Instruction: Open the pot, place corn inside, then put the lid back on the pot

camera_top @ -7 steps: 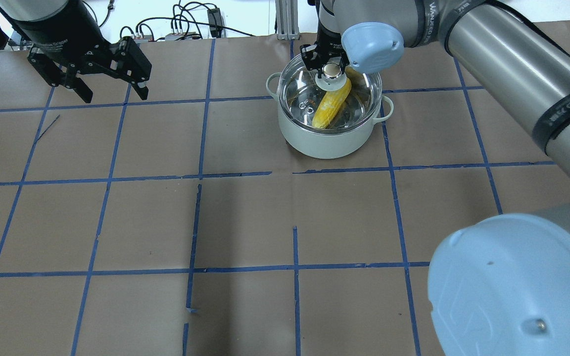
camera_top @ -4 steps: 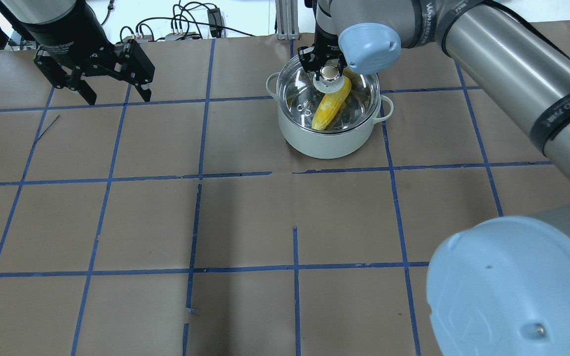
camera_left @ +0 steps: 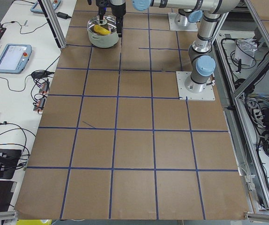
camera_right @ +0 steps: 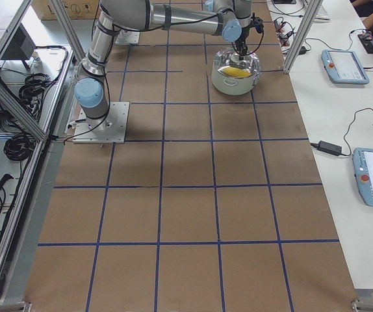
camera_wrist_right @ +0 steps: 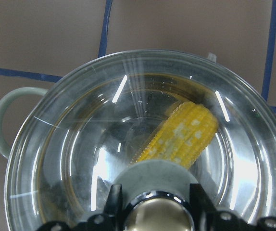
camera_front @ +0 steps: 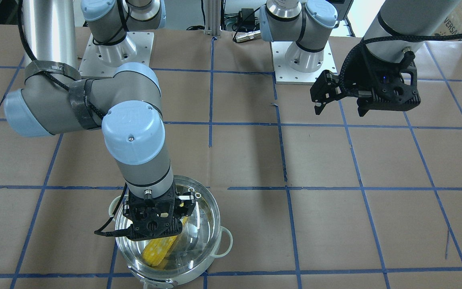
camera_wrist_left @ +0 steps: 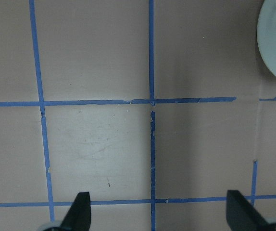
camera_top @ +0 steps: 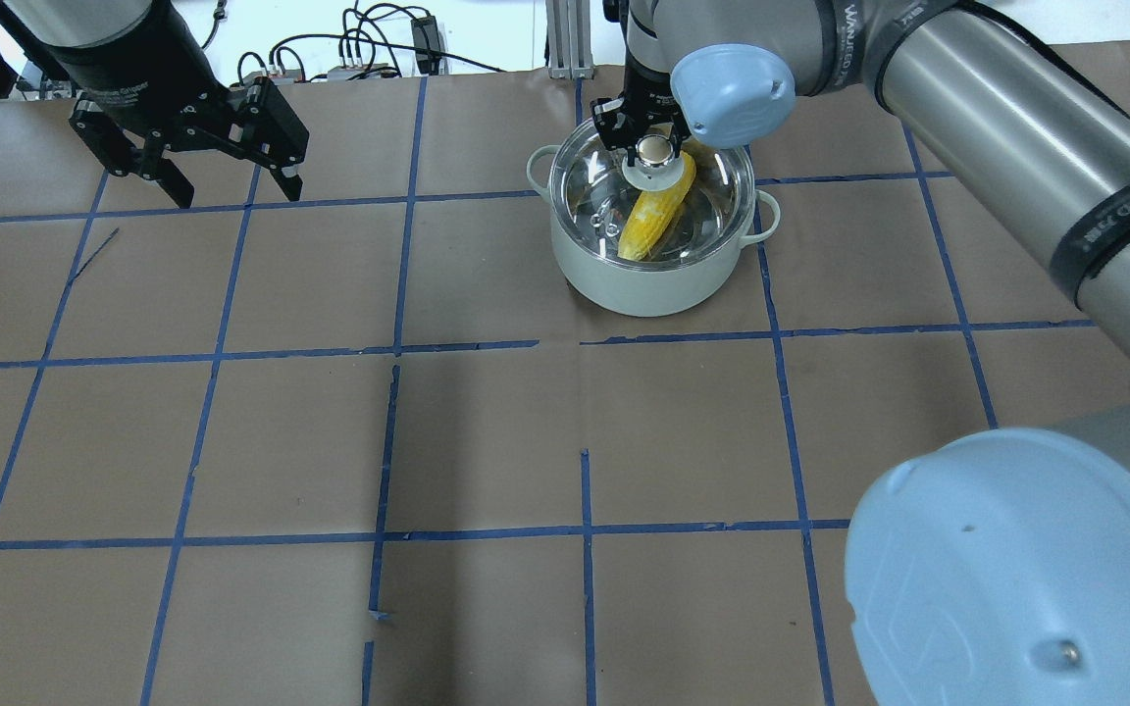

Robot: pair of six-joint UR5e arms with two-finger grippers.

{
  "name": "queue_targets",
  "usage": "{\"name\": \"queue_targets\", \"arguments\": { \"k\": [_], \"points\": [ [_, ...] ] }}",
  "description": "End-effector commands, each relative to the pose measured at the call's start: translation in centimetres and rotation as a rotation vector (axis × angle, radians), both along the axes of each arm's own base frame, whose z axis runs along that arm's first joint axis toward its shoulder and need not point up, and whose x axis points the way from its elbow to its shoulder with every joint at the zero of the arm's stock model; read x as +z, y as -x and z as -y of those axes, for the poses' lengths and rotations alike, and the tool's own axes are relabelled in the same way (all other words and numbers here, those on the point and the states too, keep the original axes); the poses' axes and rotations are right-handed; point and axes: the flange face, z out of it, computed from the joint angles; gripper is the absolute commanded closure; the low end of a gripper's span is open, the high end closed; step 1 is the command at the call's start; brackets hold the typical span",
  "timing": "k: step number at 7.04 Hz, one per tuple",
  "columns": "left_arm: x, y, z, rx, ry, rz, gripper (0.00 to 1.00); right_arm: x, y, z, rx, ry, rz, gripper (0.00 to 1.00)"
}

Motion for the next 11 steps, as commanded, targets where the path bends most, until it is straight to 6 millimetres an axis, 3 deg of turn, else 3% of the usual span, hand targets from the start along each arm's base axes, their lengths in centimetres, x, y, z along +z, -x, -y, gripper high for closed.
{"name": "queue_targets", "arguments": {
  "k": [1, 2, 3, 5, 6, 7, 8, 9, 11],
  "points": [
    [0.0, 0.0, 0.0, 0.000, 0.000, -0.001, 0.00, 0.4, 0.1, 0.2, 0.006, 0.004, 0.000, 0.53],
    [0.0, 0.0, 0.0, 0.000, 0.000, -0.001, 0.00, 0.6, -0.1, 0.2, 0.013, 0.009, 0.017, 0.12],
    [0.0, 0.0, 0.0, 0.000, -0.001, -0.001, 0.00, 1.1, 0.0, 0.5, 0.006, 0.016, 0.048, 0.01],
    [0.1, -0.1, -0.1, 0.000, -0.002, 0.007, 0.00, 3.9, 0.3, 1.7, -0.006, 0.071, 0.053, 0.00],
    [0.1, -0.1, -0.1, 0.000, -0.002, 0.008, 0.00, 5.6, 1.6, 2.1, -0.026, 0.080, 0.053, 0.00],
    [0.1, 0.0, -0.1, 0.000, 0.000, -0.001, 0.00, 8.7, 3.5, 1.7, -0.052, 0.076, 0.045, 0.00],
    [0.1, 0.0, -0.2, -0.002, 0.000, 0.004, 0.00, 11.5, 7.0, 1.3, -0.092, 0.039, 0.038, 0.00],
    [0.1, 0.0, -0.2, -0.002, 0.000, 0.007, 0.00, 14.6, 10.1, -0.1, -0.123, 0.023, 0.034, 0.00],
    [0.3, -0.1, -0.3, -0.004, 0.001, 0.015, 0.00, 22.6, 12.2, -9.2, -0.119, -0.048, 0.025, 0.08]
  ]
}}
